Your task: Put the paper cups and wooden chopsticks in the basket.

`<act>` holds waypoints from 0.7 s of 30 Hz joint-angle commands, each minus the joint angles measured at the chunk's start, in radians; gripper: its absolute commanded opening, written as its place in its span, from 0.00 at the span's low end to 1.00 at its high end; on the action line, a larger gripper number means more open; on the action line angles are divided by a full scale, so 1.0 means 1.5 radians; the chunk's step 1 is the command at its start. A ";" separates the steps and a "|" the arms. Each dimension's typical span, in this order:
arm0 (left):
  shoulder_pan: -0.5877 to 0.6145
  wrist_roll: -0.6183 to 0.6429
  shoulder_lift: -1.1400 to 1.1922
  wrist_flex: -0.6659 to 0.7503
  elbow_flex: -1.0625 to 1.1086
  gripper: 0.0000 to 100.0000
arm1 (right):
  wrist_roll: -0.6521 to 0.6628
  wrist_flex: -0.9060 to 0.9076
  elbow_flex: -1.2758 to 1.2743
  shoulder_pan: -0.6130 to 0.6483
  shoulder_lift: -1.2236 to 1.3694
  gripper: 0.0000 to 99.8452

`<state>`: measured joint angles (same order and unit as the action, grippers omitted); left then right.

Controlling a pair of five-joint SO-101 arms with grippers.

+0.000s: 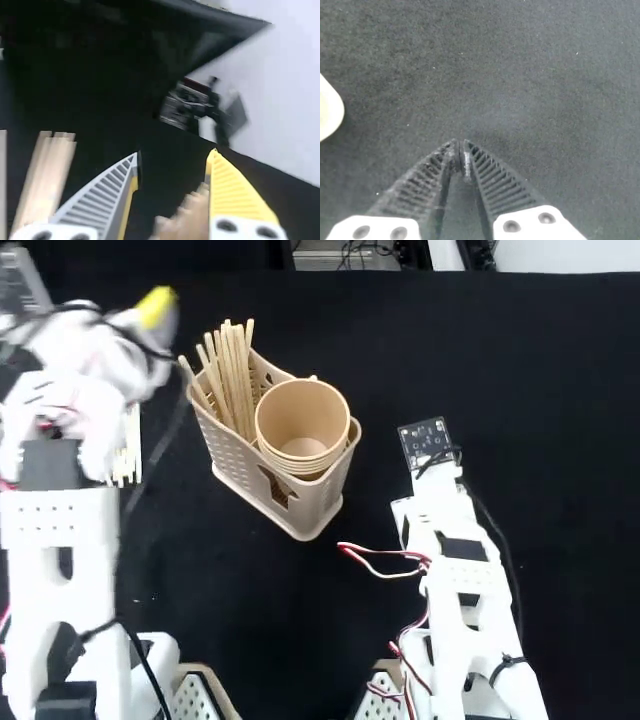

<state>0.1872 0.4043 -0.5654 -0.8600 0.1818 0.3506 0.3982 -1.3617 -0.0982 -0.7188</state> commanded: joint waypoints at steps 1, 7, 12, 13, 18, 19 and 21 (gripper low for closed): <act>0.151 0.009 0.014 -0.020 -0.039 0.22 | 0.005 -0.013 0.006 0.009 -0.016 0.01; 0.328 0.004 0.208 -0.013 -0.069 0.22 | 0.005 -0.013 0.006 0.009 -0.016 0.01; 0.389 -0.015 0.497 -0.016 -0.234 0.22 | 0.005 -0.013 0.006 0.009 -0.016 0.01; 0.393 -0.016 0.559 -0.021 -0.281 0.22 | 0.005 -0.013 0.006 0.009 -0.016 0.01; 0.390 -0.019 0.843 -0.130 -0.590 0.22 | 0.005 -0.013 0.006 0.009 -0.016 0.01; 0.389 -0.018 0.894 -0.157 -0.658 0.22 | 0.005 -0.013 0.006 0.009 -0.016 0.01; 0.382 -0.018 0.991 -0.202 -0.797 0.22 | 0.005 -0.013 0.006 0.009 -0.016 0.01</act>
<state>0.7687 0.3828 0.7480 -1.0810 -0.6437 0.3506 0.3982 -1.3617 -0.0982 -0.7188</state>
